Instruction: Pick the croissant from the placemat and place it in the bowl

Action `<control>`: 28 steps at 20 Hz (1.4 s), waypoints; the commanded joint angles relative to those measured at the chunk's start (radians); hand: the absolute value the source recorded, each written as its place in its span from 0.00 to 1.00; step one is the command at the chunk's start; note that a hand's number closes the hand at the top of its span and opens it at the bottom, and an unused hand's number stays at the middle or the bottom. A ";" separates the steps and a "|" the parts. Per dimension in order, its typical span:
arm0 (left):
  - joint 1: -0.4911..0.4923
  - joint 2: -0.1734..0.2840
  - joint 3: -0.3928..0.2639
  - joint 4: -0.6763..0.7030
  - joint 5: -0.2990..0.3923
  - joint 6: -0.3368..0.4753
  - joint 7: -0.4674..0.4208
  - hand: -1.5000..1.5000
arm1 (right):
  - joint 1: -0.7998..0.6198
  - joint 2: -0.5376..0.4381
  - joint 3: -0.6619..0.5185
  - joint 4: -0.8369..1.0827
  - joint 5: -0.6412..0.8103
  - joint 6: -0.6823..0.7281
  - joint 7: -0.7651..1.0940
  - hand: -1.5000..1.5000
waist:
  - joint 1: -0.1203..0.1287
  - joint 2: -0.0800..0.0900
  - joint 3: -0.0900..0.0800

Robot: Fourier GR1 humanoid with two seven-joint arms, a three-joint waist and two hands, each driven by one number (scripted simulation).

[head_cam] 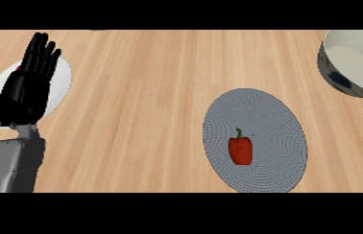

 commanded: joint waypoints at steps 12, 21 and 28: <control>-0.013 0.008 0.025 0.047 0.007 -0.008 -0.023 0.50 | -0.039 0.228 0.172 0.086 0.071 -0.073 -0.095 1.00 | -0.020 0.000 -0.001; -0.008 -0.002 0.027 0.035 0.002 0.010 -0.011 0.50 | -0.092 0.333 0.146 0.249 0.049 -0.042 0.056 0.00 | -0.014 0.001 -0.001; -0.006 -0.004 -0.002 0.005 -0.011 -0.002 0.000 0.50 | -0.129 0.340 0.003 0.309 -0.100 0.035 0.065 0.00 | -0.006 0.002 0.003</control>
